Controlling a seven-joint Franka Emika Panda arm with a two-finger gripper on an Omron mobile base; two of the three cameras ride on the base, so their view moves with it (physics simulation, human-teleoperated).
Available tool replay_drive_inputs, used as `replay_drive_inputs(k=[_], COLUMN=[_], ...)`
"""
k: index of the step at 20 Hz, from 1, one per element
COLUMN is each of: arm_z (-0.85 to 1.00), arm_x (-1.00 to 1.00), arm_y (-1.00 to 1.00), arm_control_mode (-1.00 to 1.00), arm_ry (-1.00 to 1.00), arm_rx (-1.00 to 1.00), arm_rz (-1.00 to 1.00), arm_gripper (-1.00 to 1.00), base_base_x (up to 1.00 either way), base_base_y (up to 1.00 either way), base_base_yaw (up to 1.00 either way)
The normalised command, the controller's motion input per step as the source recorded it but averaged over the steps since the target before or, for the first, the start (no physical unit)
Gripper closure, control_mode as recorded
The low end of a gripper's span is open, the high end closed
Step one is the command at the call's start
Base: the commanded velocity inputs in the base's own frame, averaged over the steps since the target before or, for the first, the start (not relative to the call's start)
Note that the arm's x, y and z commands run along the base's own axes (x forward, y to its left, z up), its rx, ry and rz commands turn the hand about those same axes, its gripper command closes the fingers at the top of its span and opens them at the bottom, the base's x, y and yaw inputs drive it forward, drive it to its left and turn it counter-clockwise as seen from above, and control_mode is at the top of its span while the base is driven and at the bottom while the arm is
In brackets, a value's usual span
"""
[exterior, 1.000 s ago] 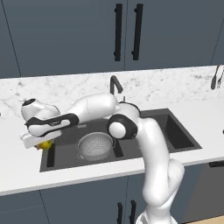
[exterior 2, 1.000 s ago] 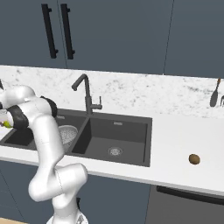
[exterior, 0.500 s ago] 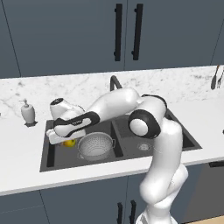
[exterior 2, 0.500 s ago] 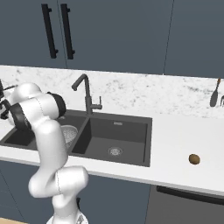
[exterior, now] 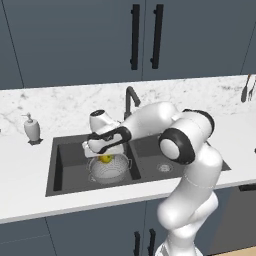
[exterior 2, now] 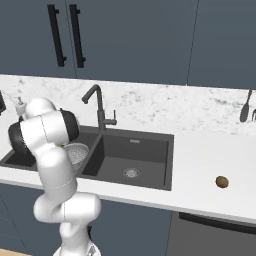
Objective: Put the colander in the sink, put the kiwi, pear in the colander, and turn on the sink faucet and pour water over the colander.
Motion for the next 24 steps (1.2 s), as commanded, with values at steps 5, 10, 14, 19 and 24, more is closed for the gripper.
replay_drive_inputs(k=[5,10,14,19,24], arm_z=[-0.37,-0.37,-0.36,-0.34,-0.29], arm_x=[0.34,0.29,0.24,0.13,0.00], arm_y=[-0.30,0.00,0.00,0.00,0.00], arm_control_mode=[-1.00,-1.00,-1.00,-1.00,-1.00], arm_ry=[0.00,0.00,0.00,0.00,0.00], arm_rx=[0.00,0.00,0.00,0.00,0.00], arm_rz=[-0.05,0.00,0.00,0.00,0.00], arm_gripper=[1.00,1.00,1.00,1.00,1.00], base_base_x=[0.00,0.00,0.00,0.00,0.00], base_base_y=[0.00,0.00,0.00,0.00,0.00], base_base_yaw=[0.00,0.00,0.00,0.00,0.00])
